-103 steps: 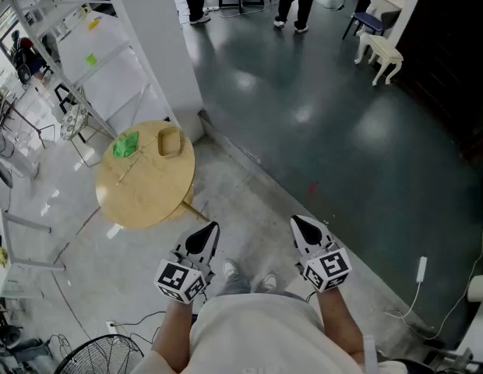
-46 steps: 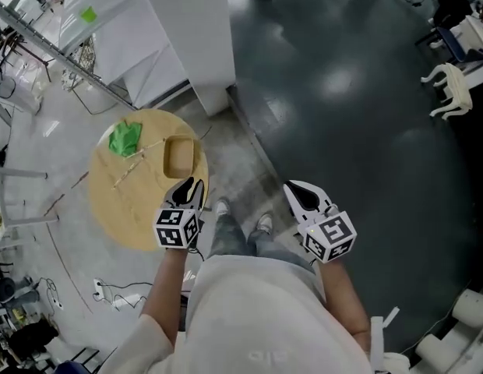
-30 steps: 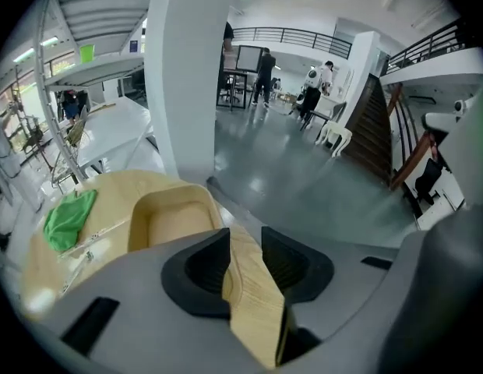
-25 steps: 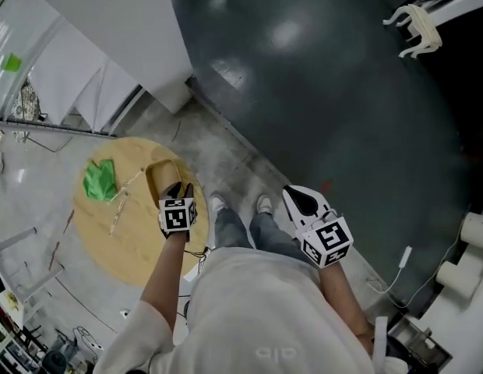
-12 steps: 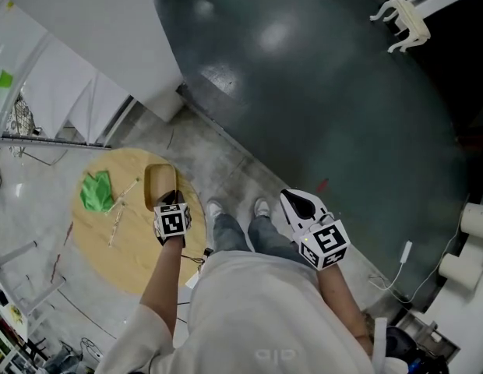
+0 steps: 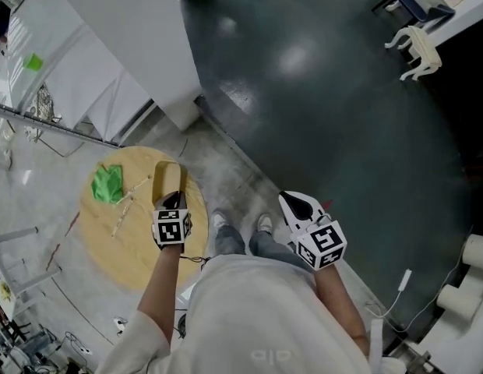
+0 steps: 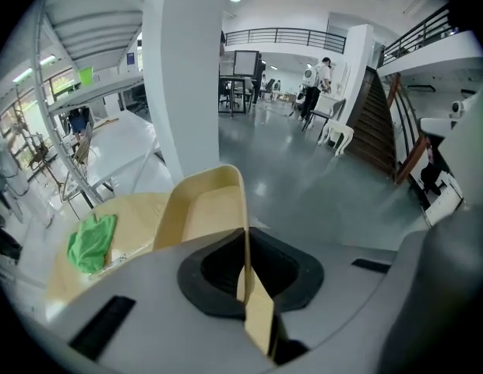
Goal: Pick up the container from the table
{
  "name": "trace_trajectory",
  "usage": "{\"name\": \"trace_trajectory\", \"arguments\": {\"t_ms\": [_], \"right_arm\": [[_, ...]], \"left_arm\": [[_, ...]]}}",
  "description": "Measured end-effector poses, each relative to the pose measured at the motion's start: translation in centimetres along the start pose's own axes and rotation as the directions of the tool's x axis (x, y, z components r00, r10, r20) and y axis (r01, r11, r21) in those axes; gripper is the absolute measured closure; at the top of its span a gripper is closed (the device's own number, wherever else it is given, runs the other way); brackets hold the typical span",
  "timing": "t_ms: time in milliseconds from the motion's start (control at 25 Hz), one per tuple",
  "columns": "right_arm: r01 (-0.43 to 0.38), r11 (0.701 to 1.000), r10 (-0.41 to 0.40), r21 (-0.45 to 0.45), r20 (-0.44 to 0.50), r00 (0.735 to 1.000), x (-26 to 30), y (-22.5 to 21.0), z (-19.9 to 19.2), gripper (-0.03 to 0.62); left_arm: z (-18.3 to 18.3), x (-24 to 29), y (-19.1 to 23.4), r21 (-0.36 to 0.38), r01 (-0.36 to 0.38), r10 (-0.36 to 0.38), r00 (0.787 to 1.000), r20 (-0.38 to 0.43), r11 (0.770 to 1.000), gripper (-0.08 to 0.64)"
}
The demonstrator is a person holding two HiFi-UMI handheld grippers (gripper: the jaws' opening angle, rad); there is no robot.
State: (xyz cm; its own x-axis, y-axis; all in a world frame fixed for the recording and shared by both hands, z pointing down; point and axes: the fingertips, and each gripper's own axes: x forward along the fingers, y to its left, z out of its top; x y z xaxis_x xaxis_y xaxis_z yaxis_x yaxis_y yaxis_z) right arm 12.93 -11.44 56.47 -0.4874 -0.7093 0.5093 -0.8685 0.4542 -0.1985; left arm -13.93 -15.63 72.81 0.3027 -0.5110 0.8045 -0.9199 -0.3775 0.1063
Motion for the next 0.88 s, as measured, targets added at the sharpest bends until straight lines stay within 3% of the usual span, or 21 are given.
{"name": "trace_trajectory", "arguments": {"t_ms": [200,440,880], "right_arm": [[-0.053,0.998,0.054,-0.037,0.038,0.998,0.4,1.0,1.8,0.568],[-0.136,0.985,0.146,-0.107,0.086,0.986,0.8,3.1,5.2,0.568],[-0.284,0.931,0.32,-0.229,0.14,0.937,1.6,8.4,11.0,0.568]], "left_arm": [[3.1,-4.1,-0.7,-0.001,-0.006,0.006,0.994,0.111,1.0,0.531],[6.9,-9.8,-1.7,-0.019,0.006,-0.001,0.964,0.266,1.0,0.531],[10.1,-20.4,-1.9,-0.045,-0.055,0.07,0.873,0.483,0.997,0.531]]}}
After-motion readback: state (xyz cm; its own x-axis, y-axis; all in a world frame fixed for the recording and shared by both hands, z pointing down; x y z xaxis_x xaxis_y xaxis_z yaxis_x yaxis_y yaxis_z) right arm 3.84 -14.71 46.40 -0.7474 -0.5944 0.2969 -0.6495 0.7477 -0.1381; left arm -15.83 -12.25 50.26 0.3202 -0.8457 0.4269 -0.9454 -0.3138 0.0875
